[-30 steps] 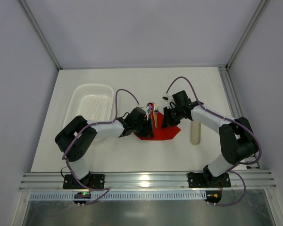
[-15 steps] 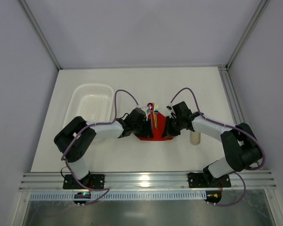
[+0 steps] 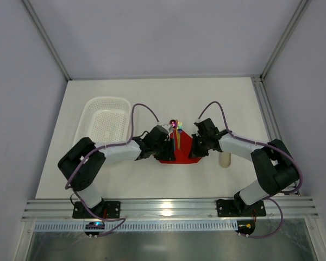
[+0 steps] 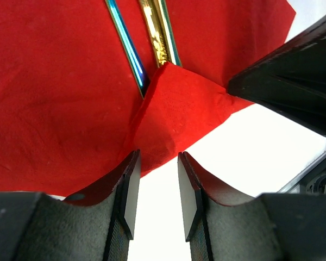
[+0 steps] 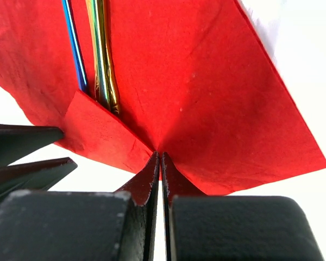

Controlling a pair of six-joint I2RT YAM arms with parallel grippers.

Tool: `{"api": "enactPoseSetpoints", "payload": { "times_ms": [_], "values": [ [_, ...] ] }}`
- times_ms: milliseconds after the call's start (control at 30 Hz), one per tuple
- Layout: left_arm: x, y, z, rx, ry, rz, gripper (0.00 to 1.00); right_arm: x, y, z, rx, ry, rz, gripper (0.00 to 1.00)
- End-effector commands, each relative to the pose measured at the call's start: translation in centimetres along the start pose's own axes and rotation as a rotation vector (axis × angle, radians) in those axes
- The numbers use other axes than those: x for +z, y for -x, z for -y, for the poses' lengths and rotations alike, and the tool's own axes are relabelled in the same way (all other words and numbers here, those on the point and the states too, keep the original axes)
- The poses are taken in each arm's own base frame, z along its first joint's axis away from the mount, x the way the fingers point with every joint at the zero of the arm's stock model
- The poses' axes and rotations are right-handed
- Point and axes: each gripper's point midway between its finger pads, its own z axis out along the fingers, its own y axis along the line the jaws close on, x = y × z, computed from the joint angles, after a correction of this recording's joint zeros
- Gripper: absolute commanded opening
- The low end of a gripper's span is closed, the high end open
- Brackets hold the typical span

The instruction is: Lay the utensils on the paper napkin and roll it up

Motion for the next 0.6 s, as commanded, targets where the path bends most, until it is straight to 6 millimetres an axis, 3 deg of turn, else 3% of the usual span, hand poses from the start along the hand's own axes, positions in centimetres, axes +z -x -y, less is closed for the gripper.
{"api": "enactPoseSetpoints", "payload": {
  "times_ms": [0,200,300,433,567],
  "values": [
    [-1.2,1.5,2.4,0.034,-0.036,0.039,0.38,0.1,0.3,0.2,-0.002,-0.036,0.022,0.04],
    [-1.1,1.1,4.4,0.061,-0.086,0.025,0.38,0.2,0.3,0.1,-0.006,-0.04,0.02,0.04],
    [-0.8,1.0,4.4,0.062,-0.088,0.024,0.38,0.2,0.2,0.1,-0.005,-0.041,0.017,0.04],
    [0.4,0.4,3.1,0.063,-0.043,0.012,0.37,-0.1,0.4,-0.2,-0.014,-0.04,0.023,0.04],
    [1.3,-0.4,1.7,0.051,0.0,0.005,0.35,-1.4,0.9,-2.1,-0.022,0.02,0.039,0.04]
  ]
}}
